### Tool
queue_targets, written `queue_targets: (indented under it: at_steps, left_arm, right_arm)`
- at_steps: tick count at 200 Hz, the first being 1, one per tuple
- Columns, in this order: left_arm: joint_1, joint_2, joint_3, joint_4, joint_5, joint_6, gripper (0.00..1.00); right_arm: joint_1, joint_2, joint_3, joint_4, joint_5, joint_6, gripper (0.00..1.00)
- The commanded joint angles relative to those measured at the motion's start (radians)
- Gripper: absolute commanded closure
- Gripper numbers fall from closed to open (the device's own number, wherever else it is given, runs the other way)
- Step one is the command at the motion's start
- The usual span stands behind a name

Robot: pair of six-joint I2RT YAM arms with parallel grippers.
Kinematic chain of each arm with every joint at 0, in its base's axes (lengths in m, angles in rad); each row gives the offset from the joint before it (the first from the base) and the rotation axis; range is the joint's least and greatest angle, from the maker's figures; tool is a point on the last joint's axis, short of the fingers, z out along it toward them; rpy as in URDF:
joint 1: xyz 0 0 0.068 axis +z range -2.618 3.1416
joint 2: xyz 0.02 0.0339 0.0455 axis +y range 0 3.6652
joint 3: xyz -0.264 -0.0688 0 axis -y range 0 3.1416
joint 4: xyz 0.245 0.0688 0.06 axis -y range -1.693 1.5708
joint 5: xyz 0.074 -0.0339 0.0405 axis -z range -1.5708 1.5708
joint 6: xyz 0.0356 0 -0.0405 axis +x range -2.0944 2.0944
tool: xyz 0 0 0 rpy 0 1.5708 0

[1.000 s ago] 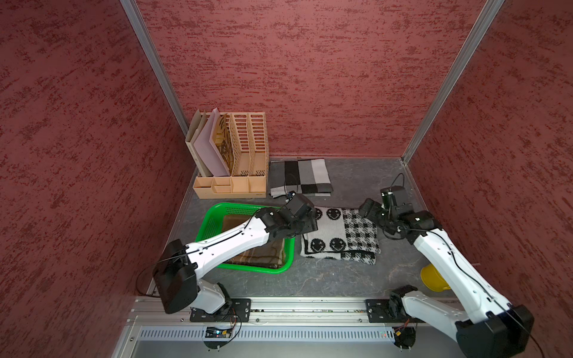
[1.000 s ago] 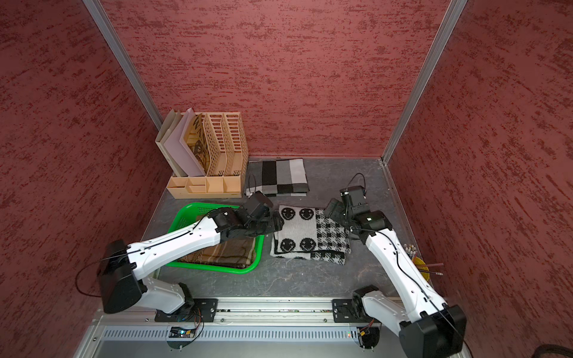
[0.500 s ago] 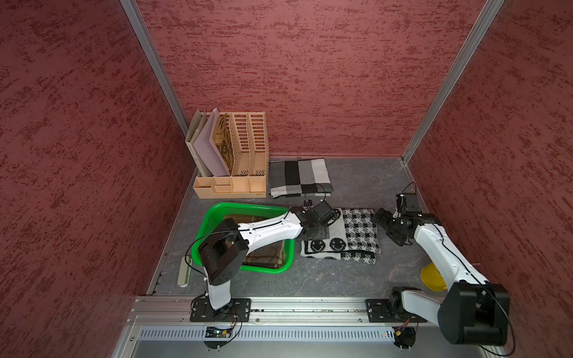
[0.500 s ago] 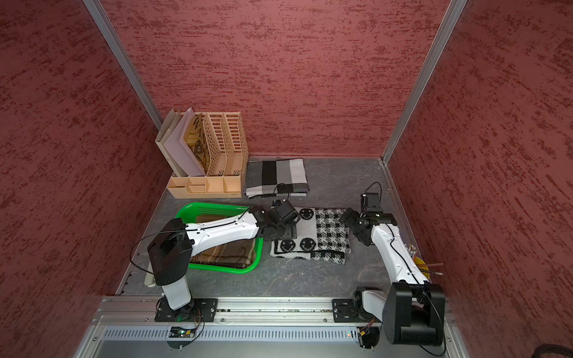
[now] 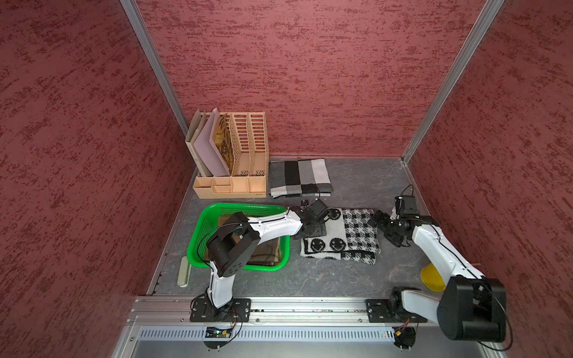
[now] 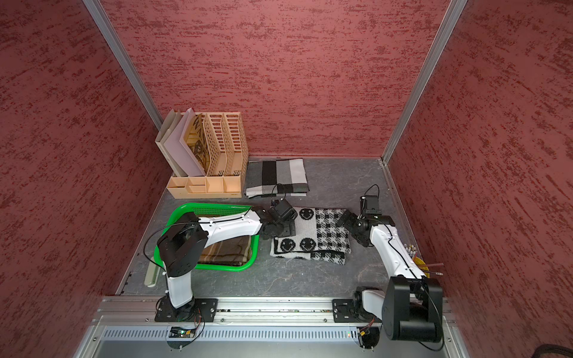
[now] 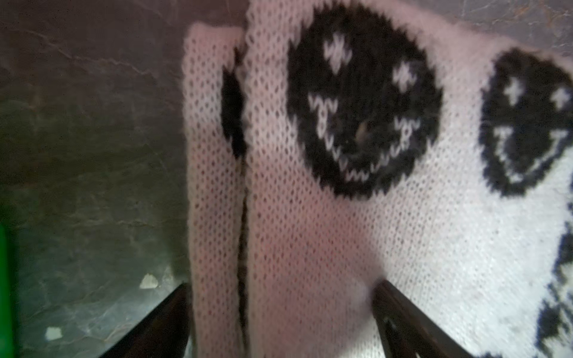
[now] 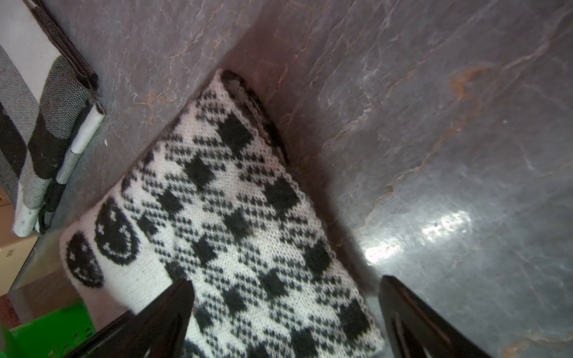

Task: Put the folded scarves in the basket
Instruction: Pick up the scarf at the center of the board.

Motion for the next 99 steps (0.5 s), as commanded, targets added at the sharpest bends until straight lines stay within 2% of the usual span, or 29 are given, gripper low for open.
queue_targets:
  at_steps: [1, 15, 38, 70, 99]
  left_arm:
    - [0.002, 0.033, -0.01, 0.039, 0.004, 0.024, 0.07]
    - [0.003, 0.046, -0.018, 0.074, 0.008, 0.029, 0.1]
    - [0.002, 0.066, -0.023, 0.107, 0.036, 0.021, 0.2]
    - [-0.007, 0.055, -0.057, 0.161, 0.043, -0.004, 0.39]
    - [-0.009, 0.067, -0.06, 0.189, 0.05, -0.007, 0.44]
  right_arm:
    - [-0.013, 0.026, -0.017, 0.045, -0.009, -0.027, 0.02]
    - [-0.013, 0.047, -0.025, 0.064, -0.033, -0.033, 0.02]
    - [-0.013, 0.083, -0.039, 0.08, -0.059, -0.046, 0.03]
    - [-0.013, 0.094, -0.073, 0.099, -0.097, -0.055, 0.1]
    - [-0.013, 0.123, -0.091, 0.124, -0.092, -0.056, 0.14]
